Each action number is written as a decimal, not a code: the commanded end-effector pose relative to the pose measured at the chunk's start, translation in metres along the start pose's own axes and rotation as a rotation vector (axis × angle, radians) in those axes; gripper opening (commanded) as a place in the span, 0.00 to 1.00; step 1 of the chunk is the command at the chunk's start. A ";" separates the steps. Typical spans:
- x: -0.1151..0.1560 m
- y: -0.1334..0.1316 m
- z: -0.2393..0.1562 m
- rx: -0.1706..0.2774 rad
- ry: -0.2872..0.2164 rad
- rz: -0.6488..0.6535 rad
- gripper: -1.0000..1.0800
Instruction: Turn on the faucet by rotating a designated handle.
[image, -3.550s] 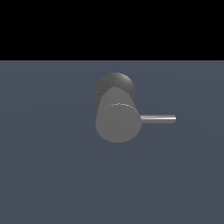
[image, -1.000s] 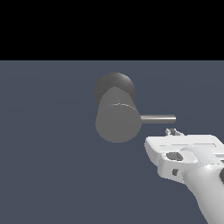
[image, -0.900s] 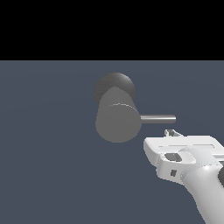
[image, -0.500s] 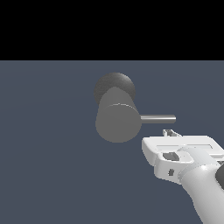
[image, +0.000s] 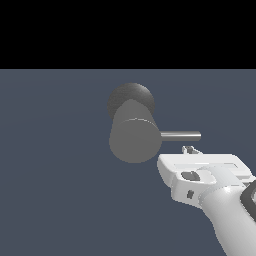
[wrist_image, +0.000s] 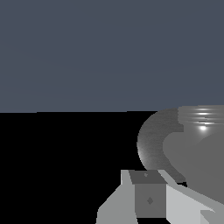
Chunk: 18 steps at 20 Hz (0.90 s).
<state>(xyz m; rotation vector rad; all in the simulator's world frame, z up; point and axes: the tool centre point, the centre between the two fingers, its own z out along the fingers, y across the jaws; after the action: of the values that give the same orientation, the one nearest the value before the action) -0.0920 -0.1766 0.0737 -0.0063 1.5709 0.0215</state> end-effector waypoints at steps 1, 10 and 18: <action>-0.003 0.000 0.000 0.000 0.000 0.000 0.00; -0.035 -0.003 0.000 0.000 0.000 0.000 0.00; -0.064 -0.006 0.000 0.000 0.000 0.000 0.00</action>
<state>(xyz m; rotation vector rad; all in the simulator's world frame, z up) -0.0922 -0.1827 0.1147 0.0000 1.6010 0.0301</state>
